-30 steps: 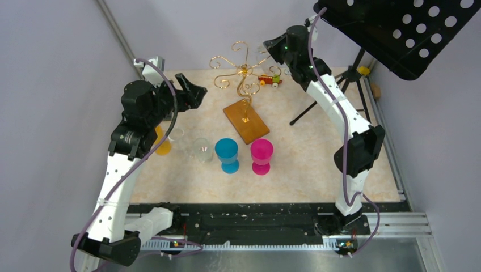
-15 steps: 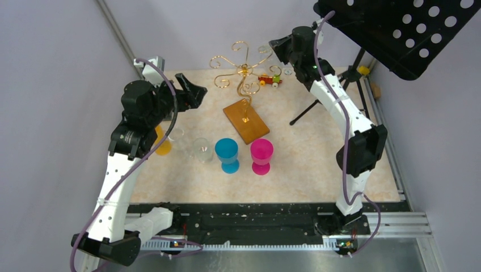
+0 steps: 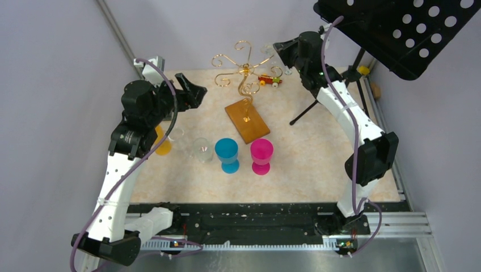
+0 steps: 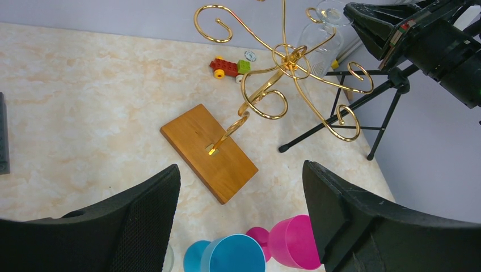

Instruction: Take the wine glass off the wine glass rack

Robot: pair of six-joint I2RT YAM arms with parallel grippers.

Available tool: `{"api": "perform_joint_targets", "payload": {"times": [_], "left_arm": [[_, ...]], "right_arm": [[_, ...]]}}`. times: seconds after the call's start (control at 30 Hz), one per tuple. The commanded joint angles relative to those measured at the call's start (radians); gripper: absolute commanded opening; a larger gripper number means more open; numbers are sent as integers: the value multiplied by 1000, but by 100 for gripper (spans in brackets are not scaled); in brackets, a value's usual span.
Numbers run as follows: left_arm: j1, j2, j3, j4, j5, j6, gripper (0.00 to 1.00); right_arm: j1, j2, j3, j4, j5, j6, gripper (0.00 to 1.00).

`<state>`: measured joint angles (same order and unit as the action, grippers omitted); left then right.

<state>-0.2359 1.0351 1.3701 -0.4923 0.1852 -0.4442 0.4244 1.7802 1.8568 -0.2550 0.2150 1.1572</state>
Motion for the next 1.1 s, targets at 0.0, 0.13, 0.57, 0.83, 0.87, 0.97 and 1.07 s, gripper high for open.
{"api": "perform_joint_targets", "payload": {"times": [0.0, 0.13, 0.57, 0.83, 0.87, 0.97, 1.07], "left_arm": [[5, -1, -5, 31, -2, -7, 82], [4, -4, -6, 30, -6, -7, 82], [4, -9, -10, 28, -9, -2, 82], [4, -11, -9, 27, -13, -2, 82], [4, -10, -10, 27, -13, -2, 82], [5, -3, -10, 27, -9, -1, 82], [5, 0, -12, 28, -7, -1, 82]], "right_arm": [[-12, -90, 1, 144, -42, 24, 0], [-12, -99, -36, 175, -86, 39, 0], [-11, -41, -27, 285, -253, 50, 0], [1, 18, 33, 258, -275, 48, 0], [6, 22, 41, 236, -266, 37, 0], [20, 32, 67, 191, -233, -6, 0], [25, 44, 74, 214, -235, -19, 0]]}}
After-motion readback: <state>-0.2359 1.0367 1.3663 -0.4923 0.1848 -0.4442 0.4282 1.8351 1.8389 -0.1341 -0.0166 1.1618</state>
